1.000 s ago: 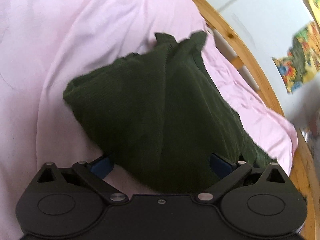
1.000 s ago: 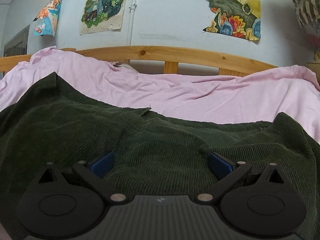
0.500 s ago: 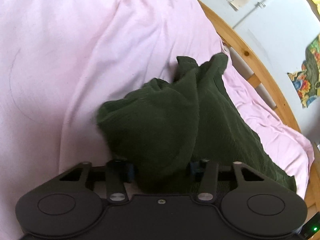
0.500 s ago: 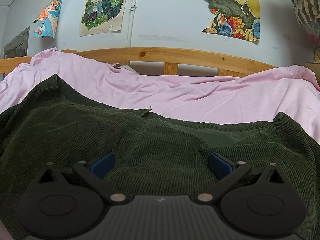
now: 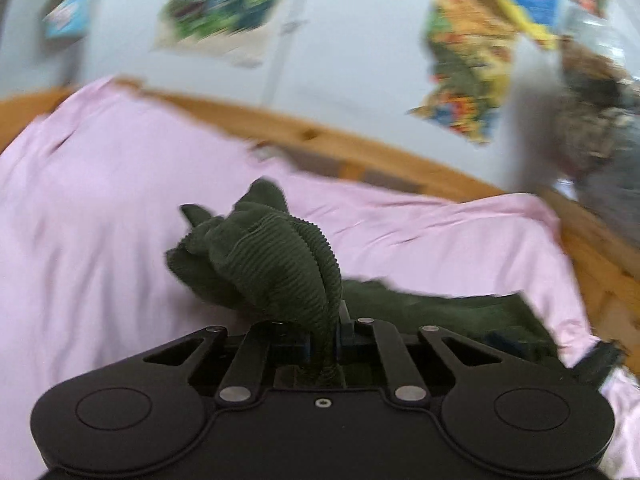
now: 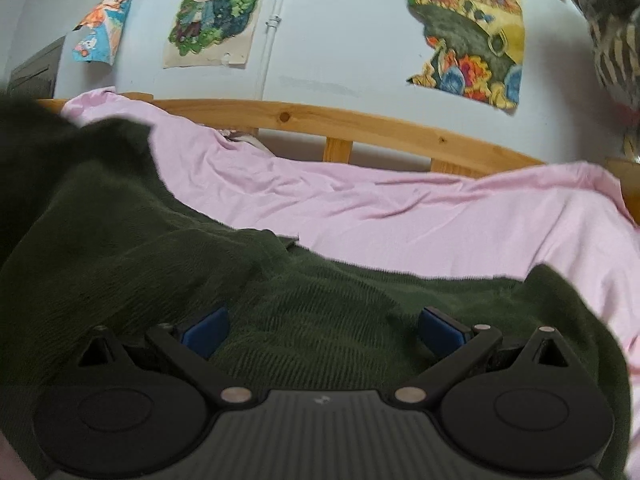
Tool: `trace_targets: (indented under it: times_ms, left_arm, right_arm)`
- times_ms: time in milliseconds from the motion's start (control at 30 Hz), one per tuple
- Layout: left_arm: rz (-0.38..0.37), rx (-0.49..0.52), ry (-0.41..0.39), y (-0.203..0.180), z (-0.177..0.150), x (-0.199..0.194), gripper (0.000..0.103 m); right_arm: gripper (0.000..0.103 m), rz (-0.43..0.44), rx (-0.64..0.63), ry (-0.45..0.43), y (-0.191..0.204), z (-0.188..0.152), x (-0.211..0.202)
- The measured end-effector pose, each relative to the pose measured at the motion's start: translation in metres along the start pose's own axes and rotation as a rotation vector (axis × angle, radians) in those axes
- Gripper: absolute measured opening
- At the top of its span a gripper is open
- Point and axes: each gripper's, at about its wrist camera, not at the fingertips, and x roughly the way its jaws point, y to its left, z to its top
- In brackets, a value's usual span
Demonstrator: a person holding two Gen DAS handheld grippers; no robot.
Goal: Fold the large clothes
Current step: 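Grasp the shirt corner with the left gripper and lift it toward the right gripper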
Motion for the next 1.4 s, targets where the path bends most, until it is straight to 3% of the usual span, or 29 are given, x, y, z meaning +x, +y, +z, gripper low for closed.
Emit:
trace_targets:
  times_ms: [167, 300, 367, 467, 567, 633, 833, 933, 1000, 1167, 1400]
  left_arm:
    - [-0.149, 0.139, -0.006, -0.059, 0.021, 0.011, 0.009]
    - [-0.27, 0.242, 0.066, -0.116, 0.012, 0.036, 0.009]
    - [-0.3, 0.322, 0.106, -0.141, -0.005, 0.046, 0.009]
    - [-0.329, 0.353, 0.153, -0.155, -0.025, 0.052, 0.009]
    - [-0.333, 0.354, 0.17, -0.155, -0.038, 0.053, 0.009]
    - [-0.33, 0.359, 0.174, -0.152, -0.04, 0.054, 0.009]
    - [-0.329, 0.453, 0.172, -0.154, -0.043, 0.048, 0.009]
    - [-0.333, 0.477, 0.169, -0.151, -0.047, 0.04, 0.009]
    - [-0.328, 0.485, 0.169, -0.145, -0.048, 0.036, 0.009]
    - [-0.322, 0.54, 0.173, -0.145, -0.05, 0.033, 0.009]
    - [-0.306, 0.672, 0.156, -0.162, -0.065, 0.027, 0.009]
  right_arm:
    - [0.103, 0.0, 0.13, -0.063, -0.048, 0.026, -0.016]
    - [0.103, 0.055, 0.324, -0.075, -0.114, 0.042, -0.031]
    - [0.103, 0.142, 0.48, -0.058, -0.151, 0.04, -0.035]
    - [0.103, 0.406, 0.801, 0.027, -0.2, 0.018, -0.025]
    - [0.103, 0.668, 1.135, 0.094, -0.22, -0.018, -0.007]
    - [0.103, 0.76, 1.237, 0.123, -0.22, -0.029, 0.005]
    - [0.103, 0.934, 1.183, 0.191, -0.182, -0.024, 0.04]
    - [0.103, 1.037, 1.271, 0.2, -0.16, -0.037, 0.059]
    - [0.103, 1.032, 1.31, 0.18, -0.153, -0.04, 0.062]
    - [0.103, 1.049, 1.266, 0.103, -0.148, -0.025, 0.063]
    - [0.103, 0.981, 1.091, 0.097, -0.155, 0.003, 0.044]
